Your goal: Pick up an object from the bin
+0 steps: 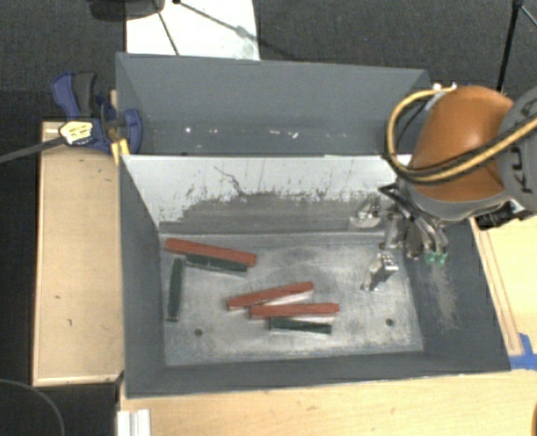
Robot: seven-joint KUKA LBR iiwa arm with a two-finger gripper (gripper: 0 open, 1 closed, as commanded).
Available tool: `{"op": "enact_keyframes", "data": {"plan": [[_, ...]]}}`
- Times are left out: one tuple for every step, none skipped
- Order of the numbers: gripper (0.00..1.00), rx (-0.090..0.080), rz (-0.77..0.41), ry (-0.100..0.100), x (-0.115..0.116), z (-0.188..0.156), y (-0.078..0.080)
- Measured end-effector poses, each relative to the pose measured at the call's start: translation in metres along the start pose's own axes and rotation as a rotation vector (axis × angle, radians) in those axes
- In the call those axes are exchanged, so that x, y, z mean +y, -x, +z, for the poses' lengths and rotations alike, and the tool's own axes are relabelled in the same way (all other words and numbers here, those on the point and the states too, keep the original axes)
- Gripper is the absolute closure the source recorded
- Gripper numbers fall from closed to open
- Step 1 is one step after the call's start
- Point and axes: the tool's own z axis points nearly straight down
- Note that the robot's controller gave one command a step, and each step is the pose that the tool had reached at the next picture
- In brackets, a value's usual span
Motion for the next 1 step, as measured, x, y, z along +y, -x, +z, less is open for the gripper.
{"op": "enact_keyframes", "data": {"plan": [[0.0,0.009,-0.038,0.002,0.0172,0.0361,0.0014]]}}
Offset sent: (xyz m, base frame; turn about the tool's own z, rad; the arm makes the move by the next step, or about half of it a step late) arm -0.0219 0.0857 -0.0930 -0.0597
